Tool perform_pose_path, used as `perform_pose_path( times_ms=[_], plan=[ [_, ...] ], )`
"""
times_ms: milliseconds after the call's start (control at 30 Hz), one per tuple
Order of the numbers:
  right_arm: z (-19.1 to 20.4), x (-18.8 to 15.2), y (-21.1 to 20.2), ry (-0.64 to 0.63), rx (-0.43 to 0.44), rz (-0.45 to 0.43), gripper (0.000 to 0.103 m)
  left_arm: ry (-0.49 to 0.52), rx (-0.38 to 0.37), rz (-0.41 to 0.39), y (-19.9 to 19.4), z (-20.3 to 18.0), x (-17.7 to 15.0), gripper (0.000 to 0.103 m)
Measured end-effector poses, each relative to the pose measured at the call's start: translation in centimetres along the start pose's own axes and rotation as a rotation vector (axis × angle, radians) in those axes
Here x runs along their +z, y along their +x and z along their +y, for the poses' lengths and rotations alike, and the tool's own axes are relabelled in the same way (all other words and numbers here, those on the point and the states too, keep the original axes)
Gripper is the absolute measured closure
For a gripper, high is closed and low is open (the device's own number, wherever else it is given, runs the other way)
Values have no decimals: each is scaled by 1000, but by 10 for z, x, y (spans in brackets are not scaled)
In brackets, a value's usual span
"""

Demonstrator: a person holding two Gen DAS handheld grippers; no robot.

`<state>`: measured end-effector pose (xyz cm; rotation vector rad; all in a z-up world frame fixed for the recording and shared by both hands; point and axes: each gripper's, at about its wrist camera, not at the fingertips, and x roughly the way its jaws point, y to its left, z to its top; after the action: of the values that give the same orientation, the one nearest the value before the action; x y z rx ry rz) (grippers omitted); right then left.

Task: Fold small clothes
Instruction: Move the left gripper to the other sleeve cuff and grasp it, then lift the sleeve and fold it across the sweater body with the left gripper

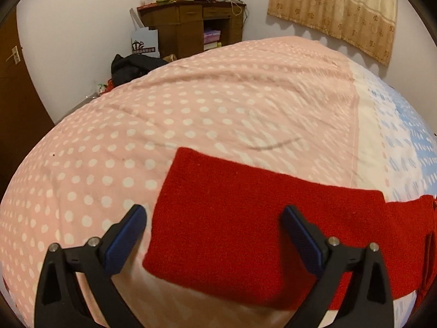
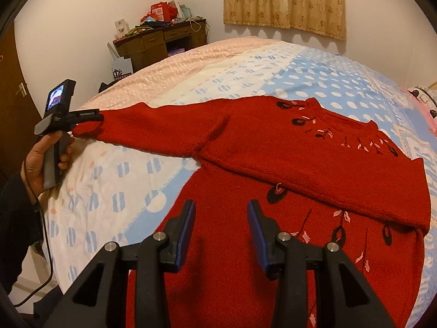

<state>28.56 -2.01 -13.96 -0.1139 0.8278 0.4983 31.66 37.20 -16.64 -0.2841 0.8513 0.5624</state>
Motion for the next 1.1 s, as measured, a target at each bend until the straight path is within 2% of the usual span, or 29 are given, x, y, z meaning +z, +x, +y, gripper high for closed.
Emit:
perform_pose_path(
  times_ms=[67,200,233,267,300,333,367,467,567,867,1100],
  plan=[
    [3,-1,0,-8,-1,-3,62,9,-20,-14,-3,-2,-1,20],
    [8,-3,2,-7,7,-9,62,32,-62,-17,-7,-8,-3,30],
    [8,-3,3,-3,11,-10,62,36,-63,-19,-6,-9,-3,39],
    [9,-4,3,-2,12,-10,62,38,-59,-23,-7,-9,-3,53],
    [10,-5,3,-3,13,-9,62,35,-69,-26,-8,-8,-2,61],
    [10,-6,3,-4,13,-8,62,27,-85,-27,-10,-6,-2,77],
    [10,-7,2,-5,14,-9,62,18,-111,-25,-12,-4,-1,84],
    [7,-9,0,1,10,-12,62,-4,-146,-39,-20,0,4,90],
    [3,-10,-2,21,6,-19,62,-4,-180,-76,-34,1,8,91],
    [-1,-12,-4,39,3,-19,62,39,-276,-123,-67,-23,16,92],
    [-7,-15,-10,51,-6,-24,62,32,-342,-105,-86,-47,22,92]
  ],
)
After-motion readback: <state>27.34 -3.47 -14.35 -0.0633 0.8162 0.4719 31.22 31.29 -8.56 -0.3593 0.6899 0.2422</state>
